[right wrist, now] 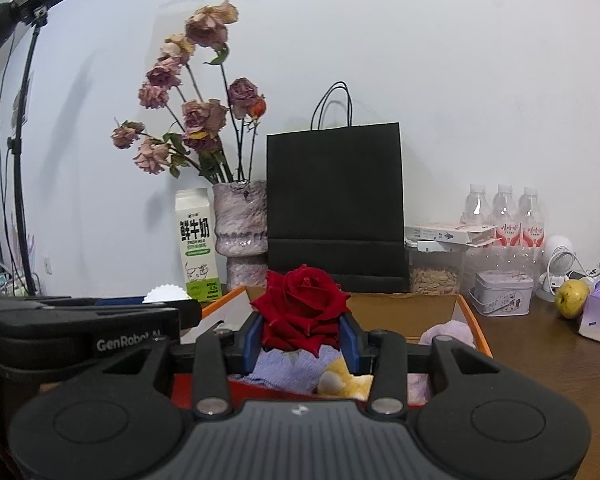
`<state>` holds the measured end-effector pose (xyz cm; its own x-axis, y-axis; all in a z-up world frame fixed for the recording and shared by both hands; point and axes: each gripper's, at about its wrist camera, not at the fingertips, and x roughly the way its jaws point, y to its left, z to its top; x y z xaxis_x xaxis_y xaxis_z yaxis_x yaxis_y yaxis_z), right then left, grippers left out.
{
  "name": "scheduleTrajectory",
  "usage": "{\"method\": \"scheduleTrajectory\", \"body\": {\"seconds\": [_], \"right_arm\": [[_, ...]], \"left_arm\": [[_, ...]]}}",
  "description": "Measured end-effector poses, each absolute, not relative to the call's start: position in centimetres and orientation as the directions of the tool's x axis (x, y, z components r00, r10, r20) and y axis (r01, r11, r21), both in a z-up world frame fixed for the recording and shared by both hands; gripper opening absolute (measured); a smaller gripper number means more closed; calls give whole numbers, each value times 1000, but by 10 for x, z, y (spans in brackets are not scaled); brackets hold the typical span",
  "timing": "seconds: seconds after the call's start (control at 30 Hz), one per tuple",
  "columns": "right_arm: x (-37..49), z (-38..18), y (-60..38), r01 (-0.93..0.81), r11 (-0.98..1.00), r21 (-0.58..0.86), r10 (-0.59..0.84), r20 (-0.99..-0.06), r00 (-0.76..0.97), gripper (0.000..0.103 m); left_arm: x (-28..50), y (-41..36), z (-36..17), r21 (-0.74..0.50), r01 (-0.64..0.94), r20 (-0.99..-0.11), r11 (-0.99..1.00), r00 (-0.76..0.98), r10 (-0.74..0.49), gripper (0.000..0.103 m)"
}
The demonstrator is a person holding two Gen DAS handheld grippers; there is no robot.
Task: Organize objects
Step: 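Carry the white bottle and red rose over the red box with both tools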
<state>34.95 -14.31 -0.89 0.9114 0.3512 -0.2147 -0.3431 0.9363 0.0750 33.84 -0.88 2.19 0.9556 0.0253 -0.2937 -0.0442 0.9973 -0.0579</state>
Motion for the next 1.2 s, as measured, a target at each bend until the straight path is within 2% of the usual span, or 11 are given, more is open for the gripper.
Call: {"method": "scheduleTrajectory", "body": {"seconds": [0.6, 1.2], "right_arm": [[419, -14, -142, -333, 936, 113, 351, -227, 909, 39], [470, -27, -136, -301, 948, 104, 318, -290, 903, 39]], "left_arm": [[404, -5, 19, -79, -63, -317, 995, 948, 35, 41], [466, 3, 0, -84, -63, -406, 994, 914, 23, 41]]}}
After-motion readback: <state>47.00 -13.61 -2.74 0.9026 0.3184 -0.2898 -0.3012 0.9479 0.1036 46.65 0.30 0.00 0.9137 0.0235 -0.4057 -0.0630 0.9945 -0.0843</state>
